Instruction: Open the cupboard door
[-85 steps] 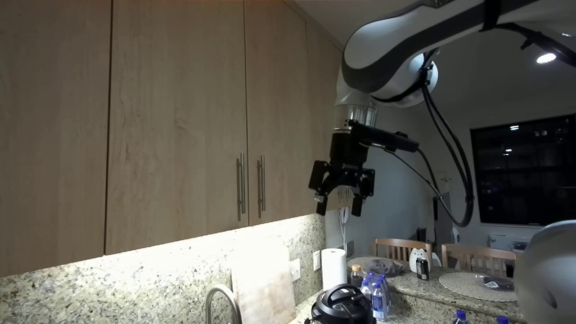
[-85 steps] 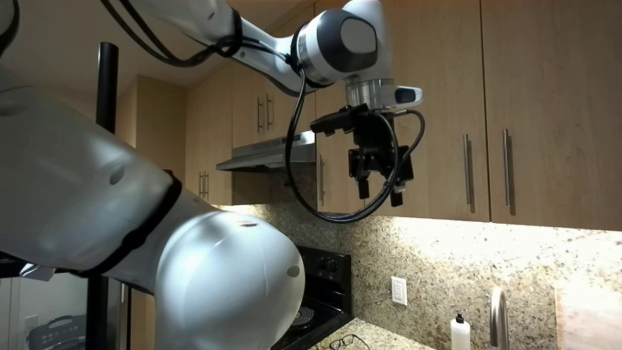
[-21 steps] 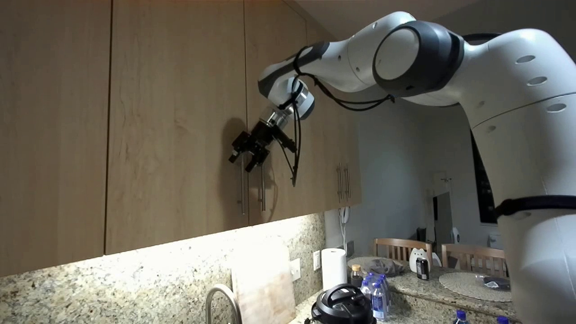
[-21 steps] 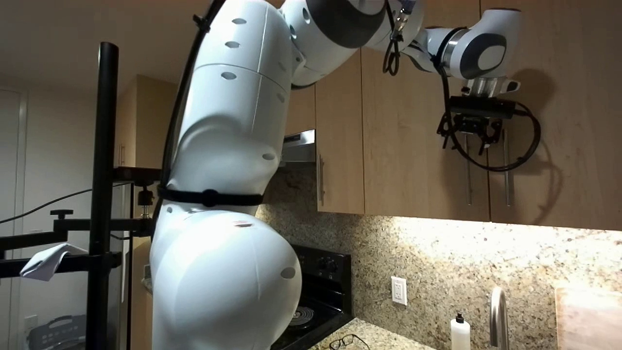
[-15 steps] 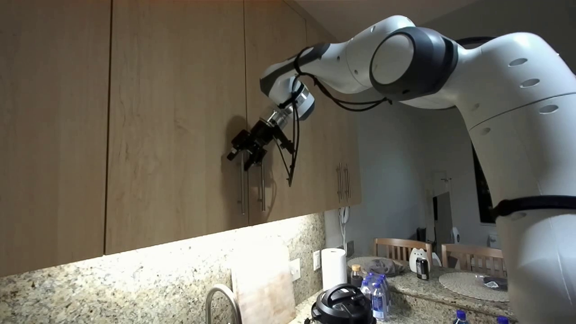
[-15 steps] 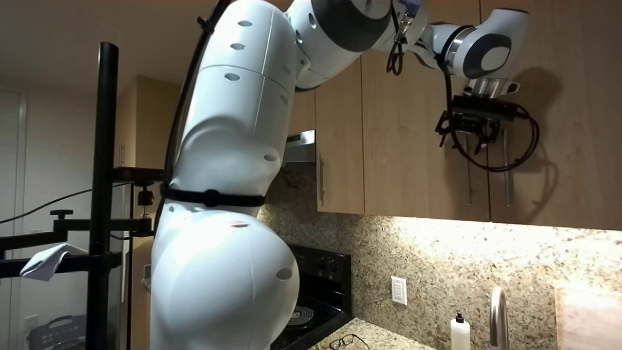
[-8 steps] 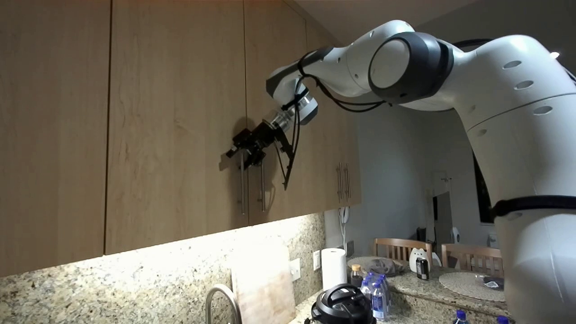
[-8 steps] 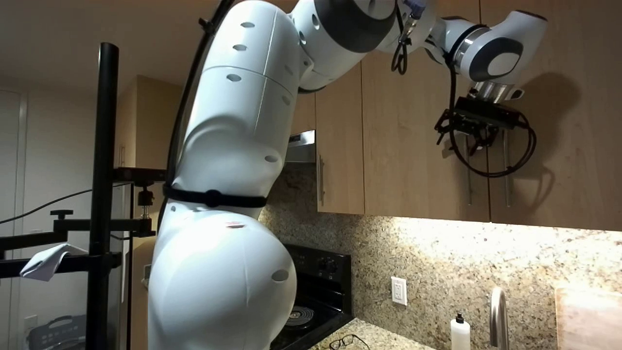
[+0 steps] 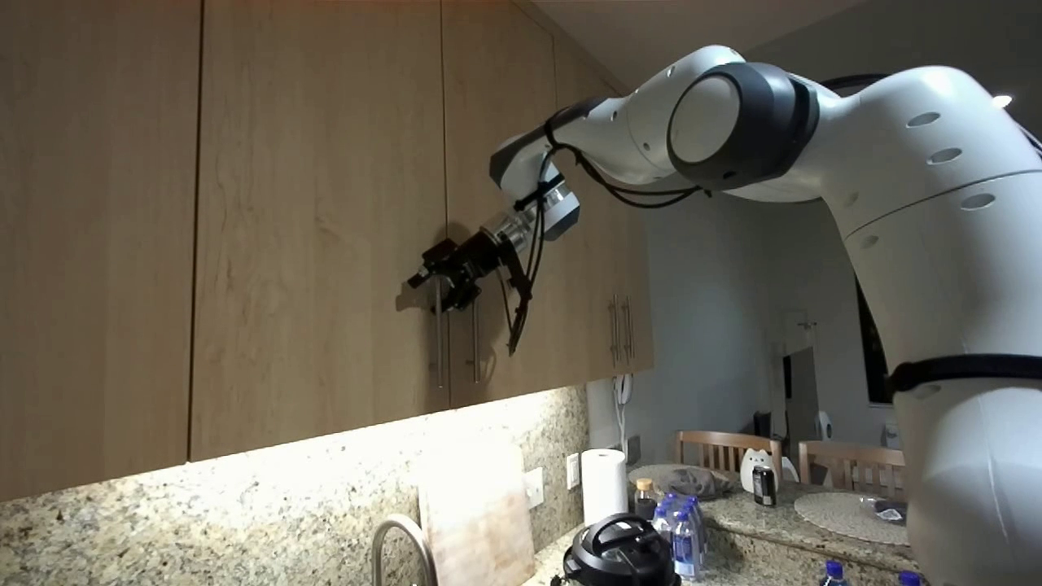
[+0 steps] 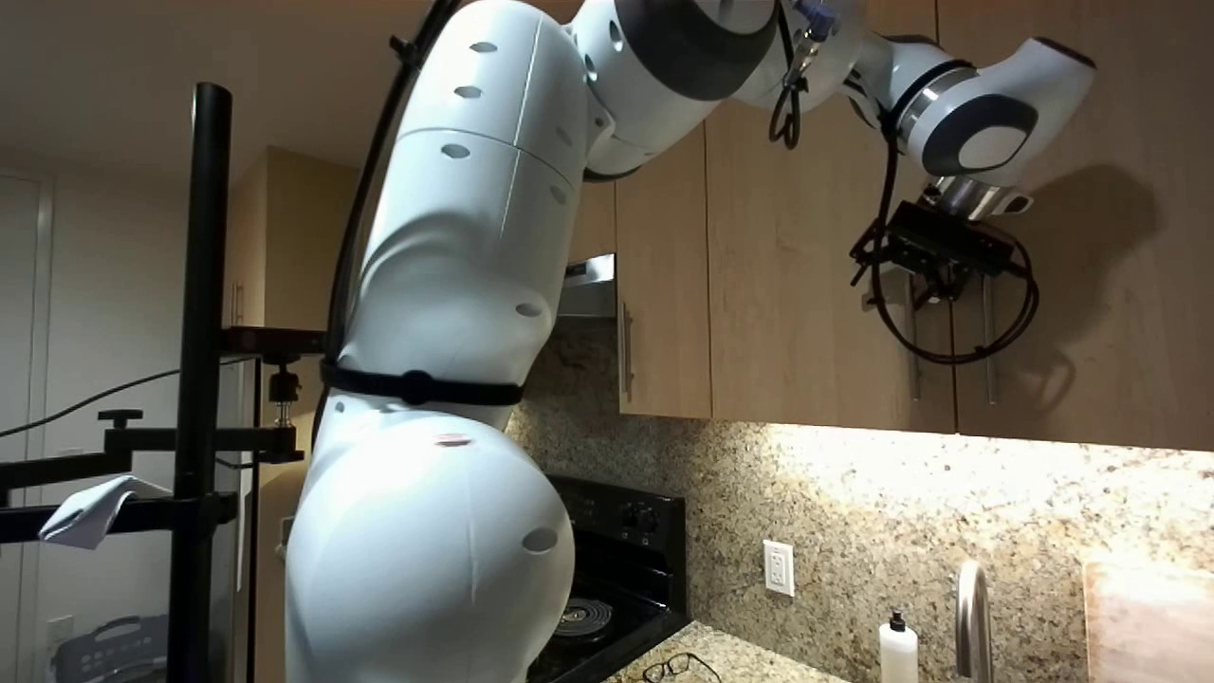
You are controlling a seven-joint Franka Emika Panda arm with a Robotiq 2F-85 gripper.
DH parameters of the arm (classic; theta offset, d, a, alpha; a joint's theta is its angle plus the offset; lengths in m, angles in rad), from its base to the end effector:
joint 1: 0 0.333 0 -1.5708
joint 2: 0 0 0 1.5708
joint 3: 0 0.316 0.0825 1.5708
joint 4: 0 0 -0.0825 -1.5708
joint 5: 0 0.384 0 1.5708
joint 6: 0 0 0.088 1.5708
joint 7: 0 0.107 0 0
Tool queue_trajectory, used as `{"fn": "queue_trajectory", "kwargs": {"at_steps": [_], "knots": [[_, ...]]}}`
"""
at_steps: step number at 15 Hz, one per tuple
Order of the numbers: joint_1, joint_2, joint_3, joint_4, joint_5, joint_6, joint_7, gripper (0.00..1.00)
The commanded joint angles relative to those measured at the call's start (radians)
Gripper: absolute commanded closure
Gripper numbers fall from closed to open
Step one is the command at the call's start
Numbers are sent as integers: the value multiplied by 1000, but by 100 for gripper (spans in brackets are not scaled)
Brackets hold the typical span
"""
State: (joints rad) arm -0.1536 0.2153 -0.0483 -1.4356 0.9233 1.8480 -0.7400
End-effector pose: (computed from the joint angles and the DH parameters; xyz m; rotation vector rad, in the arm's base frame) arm 0.6473 -0.0646 0.6186 -2.2882 -0.4206 -0.7150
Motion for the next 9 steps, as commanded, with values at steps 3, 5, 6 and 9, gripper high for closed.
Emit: {"fn": "queue_trajectory", "kwargs": {"at_steps": [3,5,6,9], "knots": [[11,-40,22,-97,50,34,-78,0],[11,-58,22,-123,59,43,-93,0],[12,-67,22,-135,63,48,-95,0],[20,-105,21,-189,57,76,-99,0]]}}
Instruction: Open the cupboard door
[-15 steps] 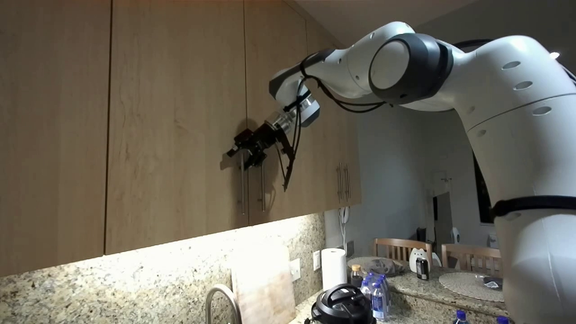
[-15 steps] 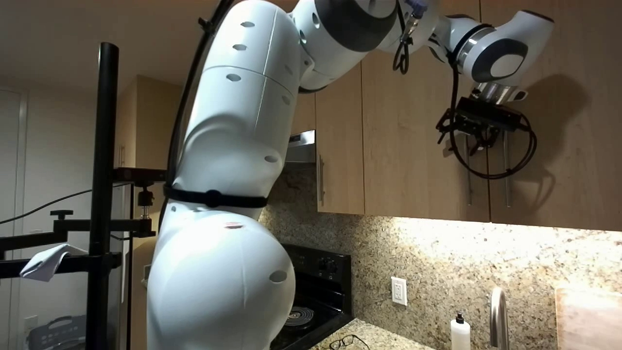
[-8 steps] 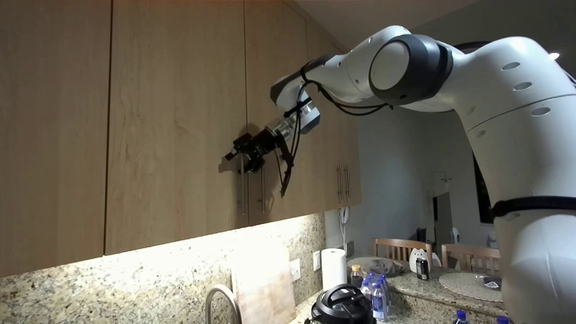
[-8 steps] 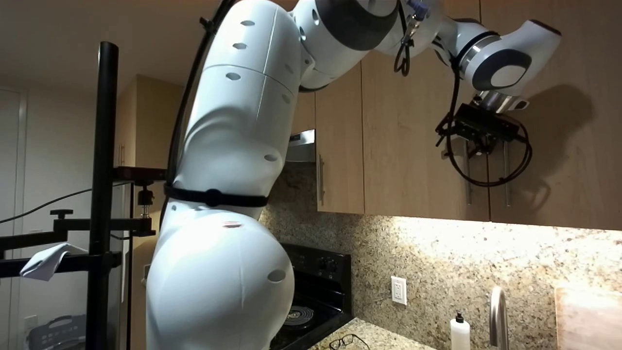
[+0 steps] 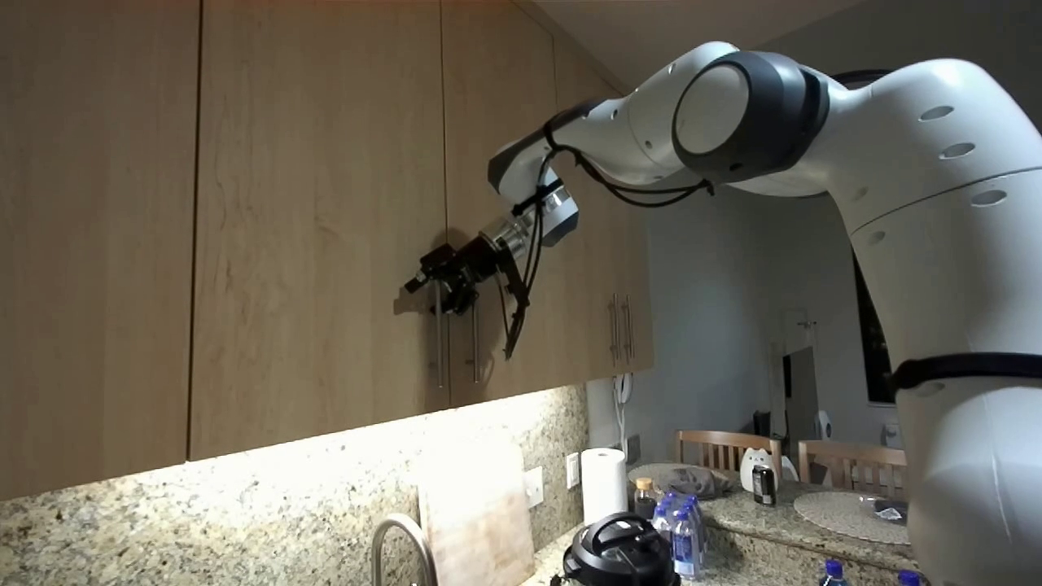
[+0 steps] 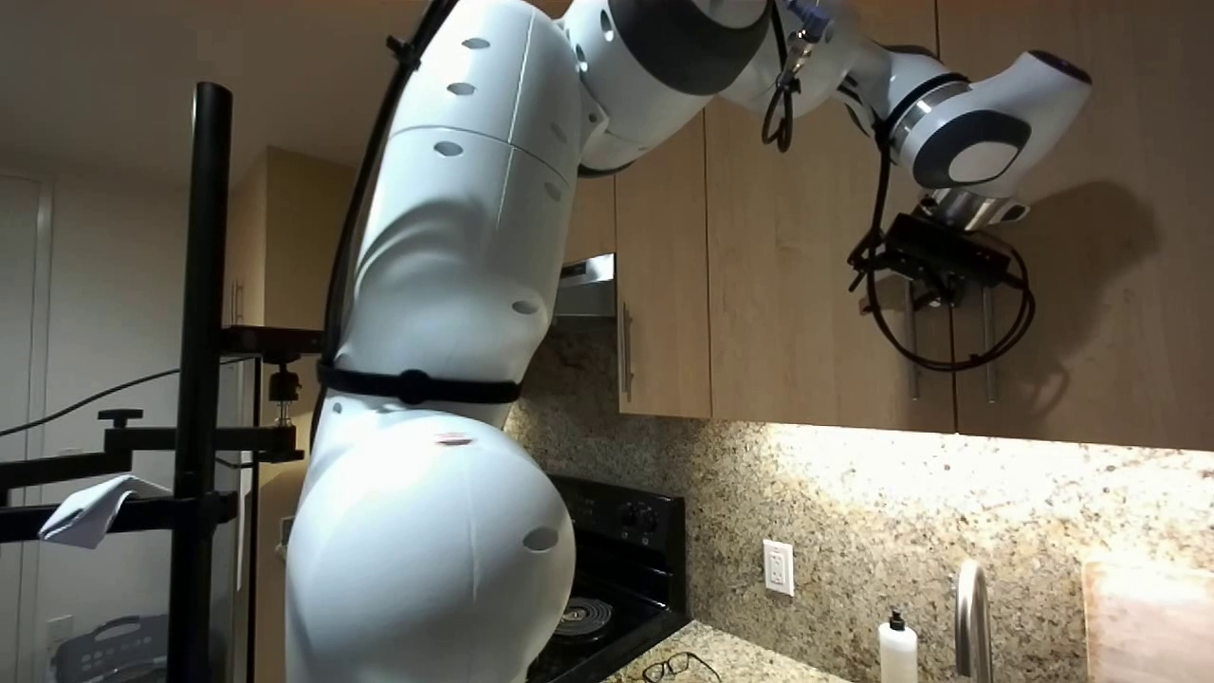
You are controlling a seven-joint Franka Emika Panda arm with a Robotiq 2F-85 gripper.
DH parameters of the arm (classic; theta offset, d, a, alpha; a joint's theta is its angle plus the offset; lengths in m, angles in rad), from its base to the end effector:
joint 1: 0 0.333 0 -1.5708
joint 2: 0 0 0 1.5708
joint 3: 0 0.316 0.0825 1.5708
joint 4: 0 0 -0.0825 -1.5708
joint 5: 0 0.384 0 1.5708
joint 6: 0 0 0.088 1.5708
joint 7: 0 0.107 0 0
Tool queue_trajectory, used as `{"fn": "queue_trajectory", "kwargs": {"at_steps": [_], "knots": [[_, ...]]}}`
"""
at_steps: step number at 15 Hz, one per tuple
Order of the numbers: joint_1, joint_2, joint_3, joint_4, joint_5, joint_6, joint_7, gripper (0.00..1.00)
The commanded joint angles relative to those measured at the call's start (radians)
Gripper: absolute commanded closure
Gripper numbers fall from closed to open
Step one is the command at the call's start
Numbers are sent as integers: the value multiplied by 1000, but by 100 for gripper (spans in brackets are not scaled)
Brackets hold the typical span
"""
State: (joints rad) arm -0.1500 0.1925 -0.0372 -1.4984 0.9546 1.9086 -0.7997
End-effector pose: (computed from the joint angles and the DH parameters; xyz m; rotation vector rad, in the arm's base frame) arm 0.6452 -0.0601 0.6075 -2.2706 -0.4359 -0.7676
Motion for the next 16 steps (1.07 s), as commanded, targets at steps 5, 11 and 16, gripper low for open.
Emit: {"fn": "queue_trajectory", "kwargs": {"at_steps": [5,11,16], "knots": [[30,-140,8,-212,28,61,-40,0],[42,-203,3,-294,26,97,-56,0],[59,-300,1,-405,14,170,-57,0]]}}
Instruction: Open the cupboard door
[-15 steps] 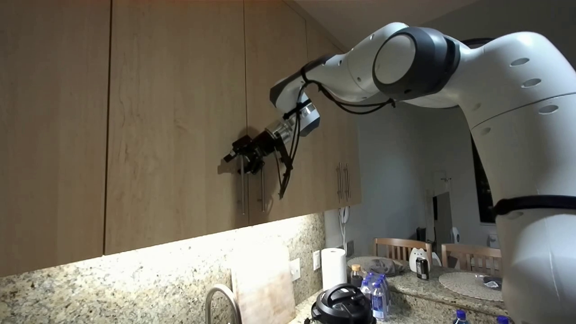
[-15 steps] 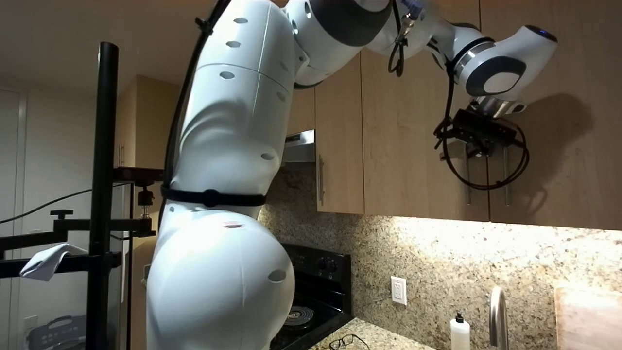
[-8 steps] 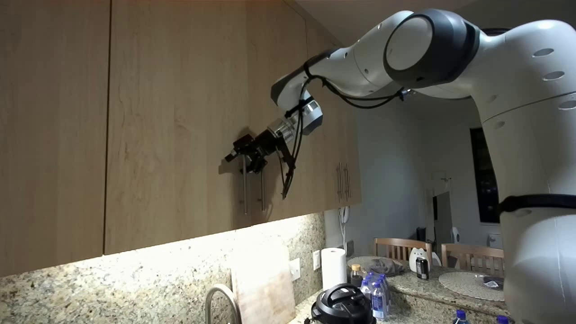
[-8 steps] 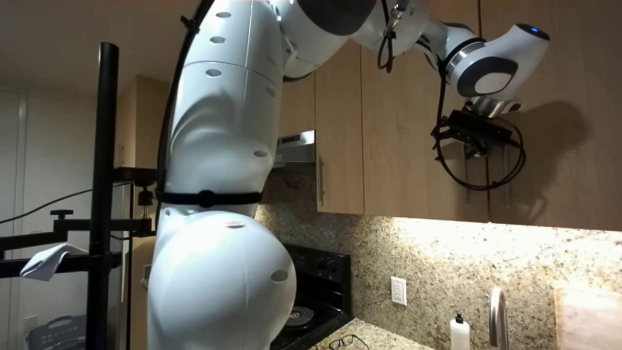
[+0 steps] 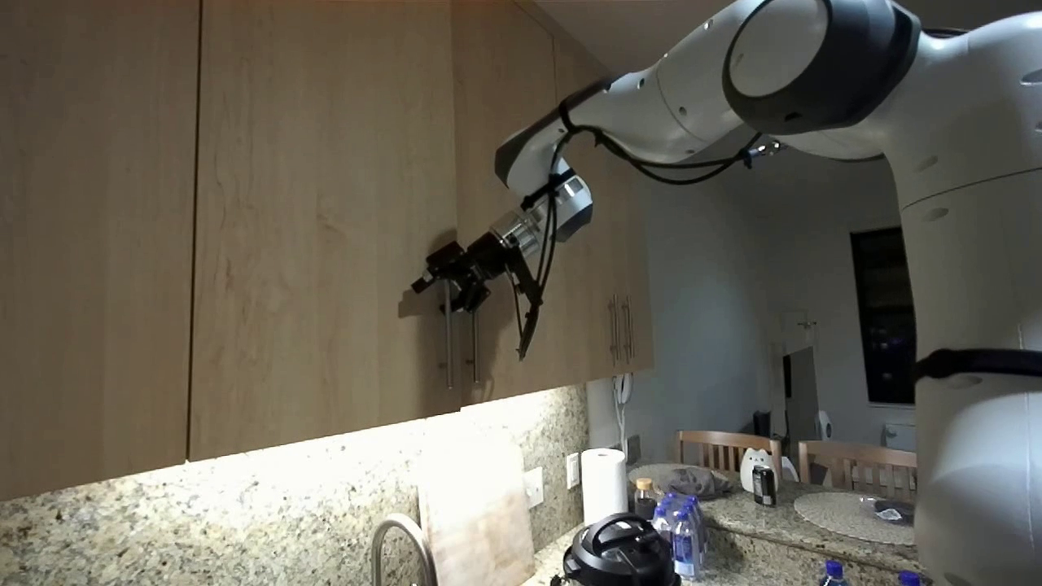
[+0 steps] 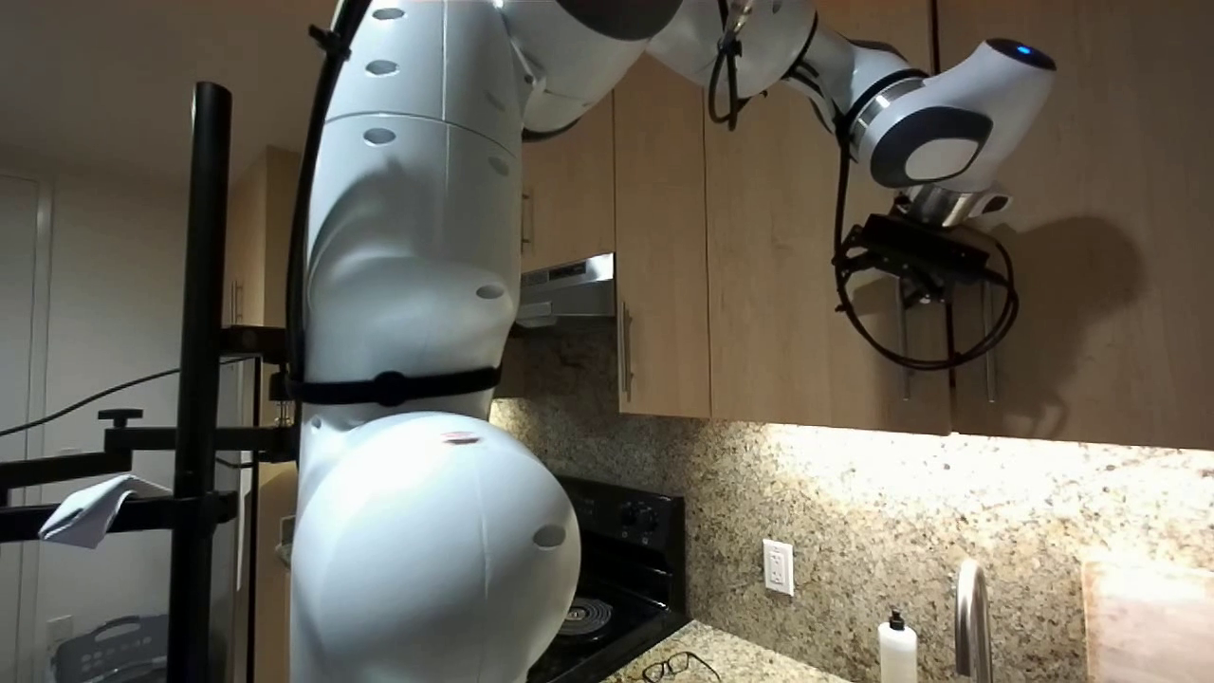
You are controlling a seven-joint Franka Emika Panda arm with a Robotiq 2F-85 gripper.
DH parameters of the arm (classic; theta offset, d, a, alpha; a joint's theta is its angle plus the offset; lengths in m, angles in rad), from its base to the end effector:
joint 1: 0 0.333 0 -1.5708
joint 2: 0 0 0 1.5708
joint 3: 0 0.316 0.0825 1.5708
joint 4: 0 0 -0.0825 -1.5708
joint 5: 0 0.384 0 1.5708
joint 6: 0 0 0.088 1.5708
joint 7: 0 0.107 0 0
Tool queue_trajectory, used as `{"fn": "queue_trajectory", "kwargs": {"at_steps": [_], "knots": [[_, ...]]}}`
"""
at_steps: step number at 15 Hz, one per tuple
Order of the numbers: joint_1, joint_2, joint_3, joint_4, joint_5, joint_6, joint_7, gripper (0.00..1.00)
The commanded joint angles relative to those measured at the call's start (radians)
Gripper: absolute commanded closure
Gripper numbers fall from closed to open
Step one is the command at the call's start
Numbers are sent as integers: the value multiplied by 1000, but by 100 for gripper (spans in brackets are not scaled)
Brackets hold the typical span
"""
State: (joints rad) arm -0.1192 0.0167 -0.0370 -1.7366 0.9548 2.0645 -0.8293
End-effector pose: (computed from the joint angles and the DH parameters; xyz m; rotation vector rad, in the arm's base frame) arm 0.6003 -0.0510 0.6059 -2.3134 -0.3844 -0.8589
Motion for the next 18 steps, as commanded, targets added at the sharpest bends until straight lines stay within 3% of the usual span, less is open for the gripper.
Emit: {"fn": "queue_trajectory", "kwargs": {"at_steps": [1,8,18], "knots": [[34,-142,0,-187,14,29,-25,0],[76,-257,11,-318,-25,155,17,0],[147,-357,40,-427,-237,279,135,0]]}}
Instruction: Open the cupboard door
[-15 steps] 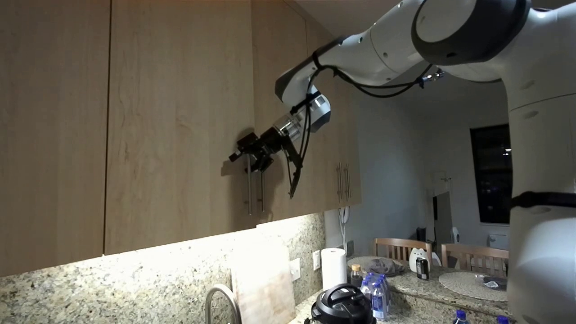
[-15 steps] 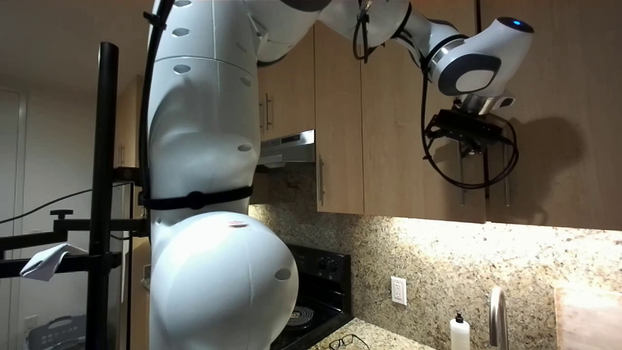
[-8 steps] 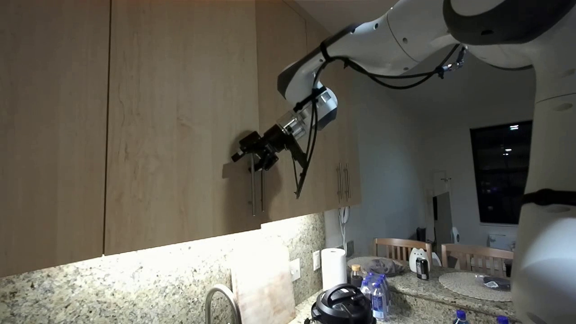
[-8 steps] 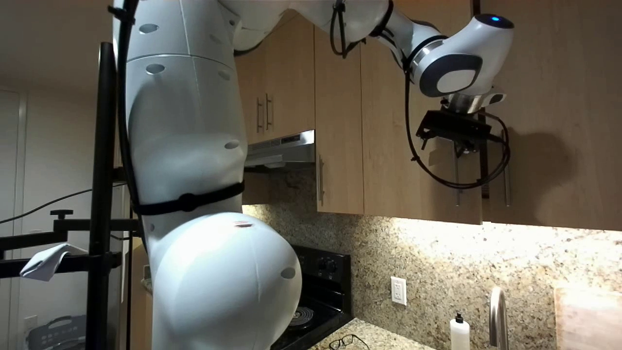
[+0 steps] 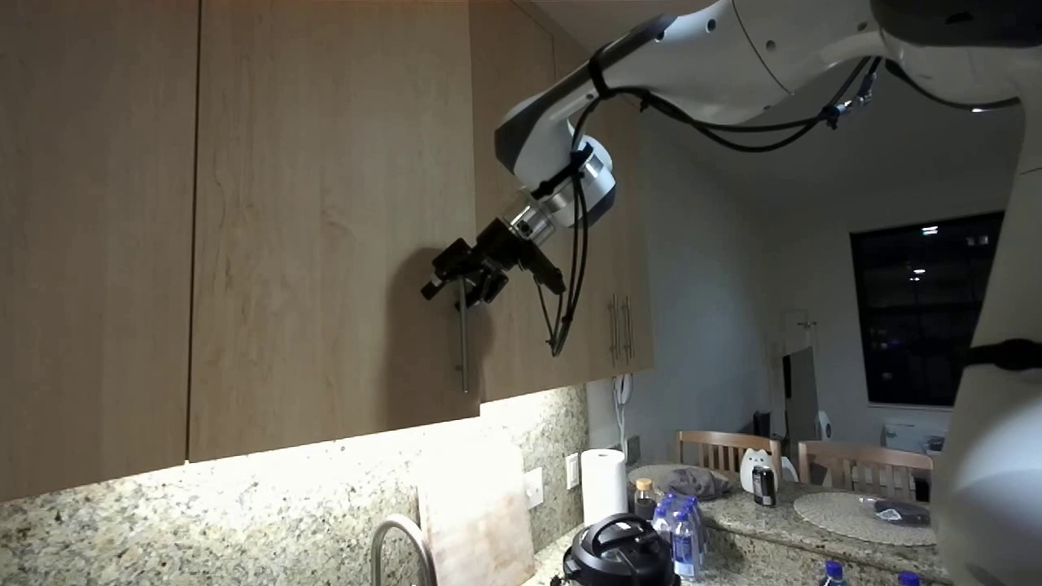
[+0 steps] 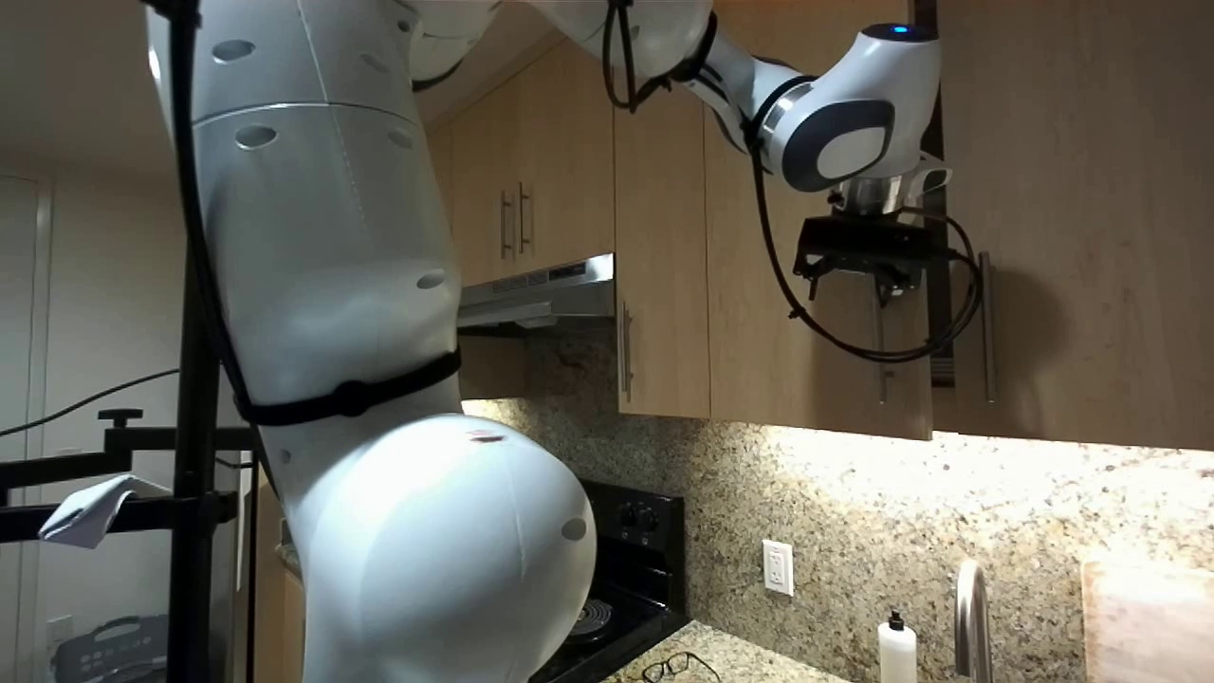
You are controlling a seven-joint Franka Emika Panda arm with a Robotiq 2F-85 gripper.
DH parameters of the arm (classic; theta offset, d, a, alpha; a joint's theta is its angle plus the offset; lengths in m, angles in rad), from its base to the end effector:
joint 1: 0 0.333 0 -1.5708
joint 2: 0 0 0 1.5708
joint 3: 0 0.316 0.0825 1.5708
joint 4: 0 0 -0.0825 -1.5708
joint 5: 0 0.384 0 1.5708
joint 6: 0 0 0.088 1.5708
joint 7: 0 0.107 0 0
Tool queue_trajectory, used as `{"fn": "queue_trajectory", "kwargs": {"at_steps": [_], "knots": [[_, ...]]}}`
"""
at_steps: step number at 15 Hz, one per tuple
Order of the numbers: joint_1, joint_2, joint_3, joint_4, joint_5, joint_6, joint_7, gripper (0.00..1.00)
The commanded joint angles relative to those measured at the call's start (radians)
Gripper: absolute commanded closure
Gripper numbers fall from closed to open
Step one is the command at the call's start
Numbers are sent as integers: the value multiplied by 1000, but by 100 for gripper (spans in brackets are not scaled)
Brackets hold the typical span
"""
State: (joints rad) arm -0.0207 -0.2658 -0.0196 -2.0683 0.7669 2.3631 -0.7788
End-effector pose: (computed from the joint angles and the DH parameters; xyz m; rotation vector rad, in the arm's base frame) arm 0.5214 -0.0134 0.6113 -2.5073 -0.4197 -1.0223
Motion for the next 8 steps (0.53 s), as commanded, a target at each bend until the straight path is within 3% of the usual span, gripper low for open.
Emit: {"fn": "queue_trajectory", "kwargs": {"at_steps": [1,8], "knots": [[53,-81,22,-100,-65,-18,93,0],[84,-119,26,-130,-145,-4,185,0]]}}
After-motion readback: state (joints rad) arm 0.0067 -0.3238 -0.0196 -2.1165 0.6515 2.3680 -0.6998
